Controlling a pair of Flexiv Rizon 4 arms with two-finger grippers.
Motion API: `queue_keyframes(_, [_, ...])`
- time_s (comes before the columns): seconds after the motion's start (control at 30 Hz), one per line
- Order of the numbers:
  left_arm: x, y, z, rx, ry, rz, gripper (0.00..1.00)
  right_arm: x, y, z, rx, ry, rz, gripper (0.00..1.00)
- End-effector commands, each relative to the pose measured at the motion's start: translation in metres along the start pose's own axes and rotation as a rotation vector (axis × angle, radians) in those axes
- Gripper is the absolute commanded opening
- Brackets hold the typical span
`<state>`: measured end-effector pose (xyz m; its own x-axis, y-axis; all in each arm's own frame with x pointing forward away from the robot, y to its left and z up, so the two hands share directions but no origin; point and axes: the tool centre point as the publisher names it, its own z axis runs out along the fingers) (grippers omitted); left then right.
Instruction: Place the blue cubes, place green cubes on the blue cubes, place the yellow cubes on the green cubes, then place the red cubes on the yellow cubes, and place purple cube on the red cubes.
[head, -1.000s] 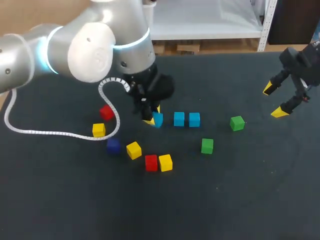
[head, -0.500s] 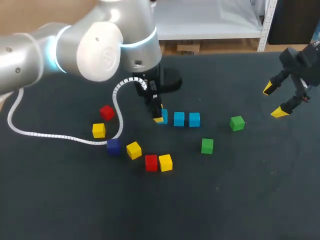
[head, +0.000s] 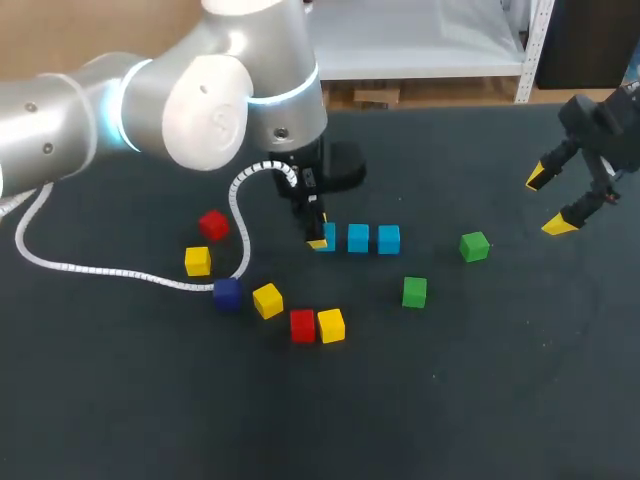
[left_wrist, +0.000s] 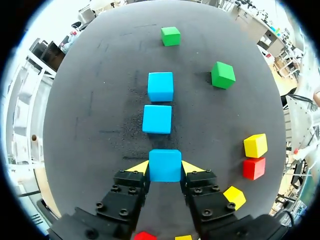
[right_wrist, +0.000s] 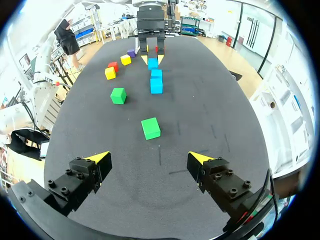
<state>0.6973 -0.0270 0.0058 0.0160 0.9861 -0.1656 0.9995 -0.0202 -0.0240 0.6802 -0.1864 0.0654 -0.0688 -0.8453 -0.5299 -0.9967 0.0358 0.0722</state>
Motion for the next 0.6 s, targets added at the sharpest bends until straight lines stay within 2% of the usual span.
queue_keyframes(0.03, [-0.0018, 0.0054, 0.0025, 0.010, 0.004, 0.002, 0.00, 0.0002, 0.0003, 0.0000, 0.001, -0.002, -0.001, 1.00])
queue_keyframes(0.6, [-0.0035, 0.0132, 0.0035, 0.002, 0.007, 0.007, 0.00, 0.0002, 0.0003, 0.0000, 0.001, -0.002, -0.001, 1.00])
